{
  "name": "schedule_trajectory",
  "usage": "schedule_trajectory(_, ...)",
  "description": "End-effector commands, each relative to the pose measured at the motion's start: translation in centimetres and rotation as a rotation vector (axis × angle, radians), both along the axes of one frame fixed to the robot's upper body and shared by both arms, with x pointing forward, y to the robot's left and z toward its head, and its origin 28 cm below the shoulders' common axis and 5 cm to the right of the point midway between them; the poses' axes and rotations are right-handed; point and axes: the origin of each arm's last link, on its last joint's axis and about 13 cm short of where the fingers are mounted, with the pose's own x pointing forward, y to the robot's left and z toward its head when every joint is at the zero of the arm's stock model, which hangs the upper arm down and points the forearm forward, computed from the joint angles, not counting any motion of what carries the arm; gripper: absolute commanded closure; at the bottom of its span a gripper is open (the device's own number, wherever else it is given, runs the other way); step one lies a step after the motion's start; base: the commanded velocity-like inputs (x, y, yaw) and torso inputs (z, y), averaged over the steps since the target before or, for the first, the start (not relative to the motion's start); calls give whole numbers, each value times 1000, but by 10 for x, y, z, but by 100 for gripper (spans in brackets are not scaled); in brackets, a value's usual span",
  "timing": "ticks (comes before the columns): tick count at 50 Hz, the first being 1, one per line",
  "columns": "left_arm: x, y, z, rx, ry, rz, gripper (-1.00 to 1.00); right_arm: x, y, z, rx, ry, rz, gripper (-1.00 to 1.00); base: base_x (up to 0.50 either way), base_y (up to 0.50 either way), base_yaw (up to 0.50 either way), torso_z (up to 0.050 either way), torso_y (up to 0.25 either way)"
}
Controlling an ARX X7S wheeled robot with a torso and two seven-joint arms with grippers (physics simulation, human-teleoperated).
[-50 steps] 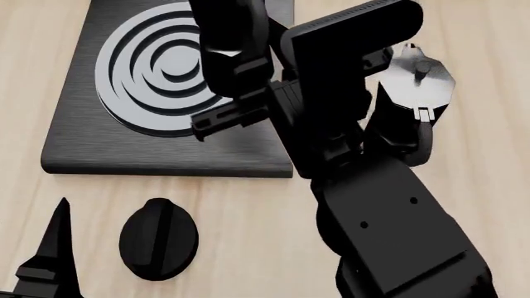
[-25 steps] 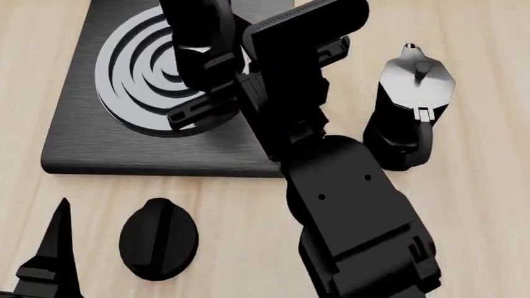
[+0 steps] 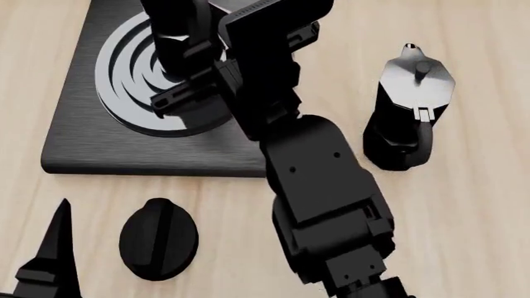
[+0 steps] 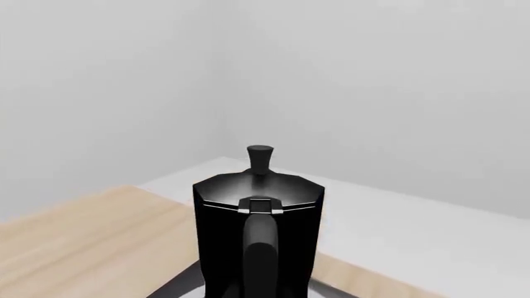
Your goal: Put the right moka pot on the stove.
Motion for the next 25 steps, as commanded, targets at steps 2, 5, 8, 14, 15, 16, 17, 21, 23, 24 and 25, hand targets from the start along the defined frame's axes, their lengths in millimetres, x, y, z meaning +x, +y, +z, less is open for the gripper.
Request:
schedule_trajectory(2,-1,0,-1,2,-1,-7,-100,14,10,8,1,-55,44,100,0,0,0,0,0)
schedule_trajectory(5,-1,0,0,2,-1,-7,-100,16,12,6,0,-53,55,100,0,0,0,0,0)
schedule_trajectory(8,-2,0,1,3,0,-8,-100,18,14,6,2,-54,60,100,0,0,0,0,3)
schedule_trajectory(14,-1,0,0,3,0,-8,-100,21,17,3,9,-58,78,100,0,0,0,0,0)
schedule_trajectory(15,-2,0,-1,3,0,-8,-100,21,17,3,10,-57,81,100,0,0,0,0,0)
schedule_trajectory(16,-2,0,0,3,0,-8,-100,22,18,2,10,-58,83,100,0,0,0,0,10)
schedule_trajectory(17,-2,0,-1,2,0,-8,-100,22,18,2,10,-59,85,100,0,0,0,0,0)
schedule_trajectory(21,-1,0,0,2,-1,-10,-100,22,18,1,13,-60,89,100,0,0,0,0,0)
schedule_trajectory(23,-1,0,0,2,-1,-10,-100,23,18,2,13,-63,90,100,0,0,0,0,0)
schedule_trajectory(24,-1,0,0,3,0,-11,-100,23,18,2,15,-63,92,100,0,0,0,0,10)
schedule_trajectory(25,-1,0,0,3,-1,-12,-100,23,17,2,14,-64,92,100,0,0,0,0,0)
